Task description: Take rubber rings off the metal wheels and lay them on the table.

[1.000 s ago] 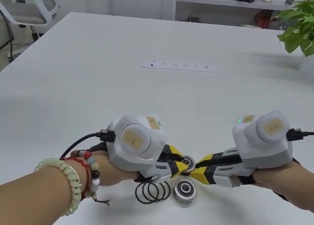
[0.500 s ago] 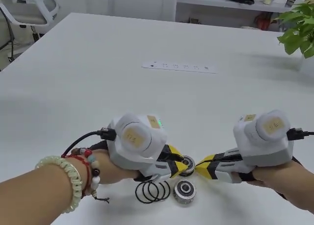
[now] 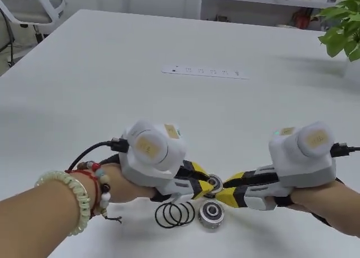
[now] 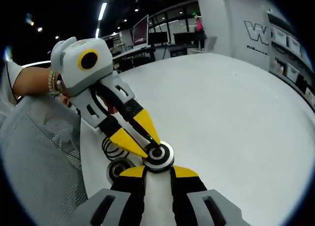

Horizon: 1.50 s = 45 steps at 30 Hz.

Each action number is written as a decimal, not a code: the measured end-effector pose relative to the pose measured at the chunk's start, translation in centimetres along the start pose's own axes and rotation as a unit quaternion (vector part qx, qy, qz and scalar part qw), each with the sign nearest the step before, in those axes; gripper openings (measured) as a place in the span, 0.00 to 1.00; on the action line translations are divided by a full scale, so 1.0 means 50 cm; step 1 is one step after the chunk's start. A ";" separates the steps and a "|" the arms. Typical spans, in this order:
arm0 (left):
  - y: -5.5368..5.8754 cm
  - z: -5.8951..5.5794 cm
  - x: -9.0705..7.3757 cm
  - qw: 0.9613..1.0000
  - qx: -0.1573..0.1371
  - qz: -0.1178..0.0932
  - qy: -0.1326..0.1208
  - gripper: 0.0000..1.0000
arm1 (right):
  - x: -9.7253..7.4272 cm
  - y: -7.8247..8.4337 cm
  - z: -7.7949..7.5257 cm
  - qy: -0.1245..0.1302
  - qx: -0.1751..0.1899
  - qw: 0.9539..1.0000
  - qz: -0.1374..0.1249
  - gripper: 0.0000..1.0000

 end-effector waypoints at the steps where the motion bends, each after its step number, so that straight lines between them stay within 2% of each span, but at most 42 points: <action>1: 0.000 0.000 0.000 1.000 -0.001 0.000 0.001 0.10 | 0.002 0.000 -0.002 0.002 0.001 1.000 -0.003 0.20; 6: 0.001 0.002 -0.002 1.000 -0.003 -0.001 0.001 0.09 | -0.003 0.007 -0.008 0.005 -0.012 1.000 0.006 0.15; 7: 0.001 0.004 -0.003 1.000 -0.003 -0.001 0.000 0.09 | -0.009 0.018 -0.017 0.011 -0.029 0.999 0.027 0.05; 8: 0.002 0.004 -0.004 1.000 -0.008 -0.002 0.001 0.09 | -0.008 0.011 -0.020 0.017 -0.022 1.000 0.011 0.00; 9: 0.003 0.004 -0.004 1.000 -0.011 -0.001 0.000 0.09 | -0.008 0.008 -0.016 0.008 -0.006 1.000 0.002 0.00; 12: 0.001 0.003 -0.004 1.000 -0.007 -0.002 0.001 0.08 | -0.006 0.010 -0.014 0.014 -0.020 1.000 0.008 0.00; 16: 0.001 0.006 -0.004 1.000 -0.004 -0.001 0.001 0.08 | -0.007 0.009 -0.016 0.018 -0.014 1.000 0.010 0.00; 19: 0.001 0.005 -0.004 1.000 -0.002 -0.001 0.000 0.08 | -0.009 0.008 -0.017 0.017 0.007 1.000 0.012 0.00; 21: 0.001 0.005 -0.005 1.000 -0.001 0.000 -0.001 0.08 | -0.011 0.007 -0.018 0.017 0.046 0.999 0.010 0.00; 24: 0.001 0.005 -0.004 1.000 -0.001 0.000 -0.001 0.08 | -0.016 0.006 -0.024 0.017 0.072 0.997 0.004 0.00; 28: 0.002 0.006 -0.005 1.000 -0.001 0.001 -0.001 0.06 | -0.030 -0.023 -0.032 0.024 0.134 0.990 -0.043 0.00; 29: 0.001 0.005 -0.004 1.000 -0.002 0.000 -0.001 0.06 | -0.031 -0.025 -0.028 0.017 0.148 0.988 -0.044 0.00; 32: 0.001 0.005 -0.004 1.000 0.000 0.000 -0.002 0.06 | -0.037 -0.047 -0.026 0.000 0.159 0.985 -0.072 0.00; 35: 0.001 0.004 -0.004 1.000 0.002 0.001 -0.003 0.06 | -0.043 -0.052 -0.028 0.016 0.146 0.986 -0.075 0.00; 36: 0.001 0.004 -0.003 1.000 0.002 0.002 -0.003 0.06 | -0.044 -0.047 -0.039 0.035 0.129 0.989 -0.069 0.00; 37: 0.001 0.004 -0.003 1.000 0.002 0.002 -0.004 0.06 | -0.044 -0.041 -0.040 0.038 0.119 0.990 -0.062 0.00; 38: 0.001 0.003 -0.003 1.000 0.003 0.003 -0.004 0.06 | -0.043 -0.026 -0.041 0.036 0.108 0.993 -0.042 0.00; 42: 0.000 0.001 -0.002 1.000 0.009 0.007 -0.006 0.07 | -0.034 0.008 -0.025 0.023 0.065 0.998 0.001 0.00; 45: -0.002 -0.002 0.000 1.000 0.020 0.016 -0.002 0.09 | -0.025 0.011 -0.026 0.018 0.058 0.998 0.007 0.01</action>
Point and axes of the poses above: the centre of the closed fingertips' face, and the gripper's own axes: x roughly forward along the fingers, z roughly to its left, y roughly out of its underside, the point moved 1 cm from there along -x, roughly backward along the fingers, and after that the axes turned 2 degrees about -z, right-handed, at the moved point
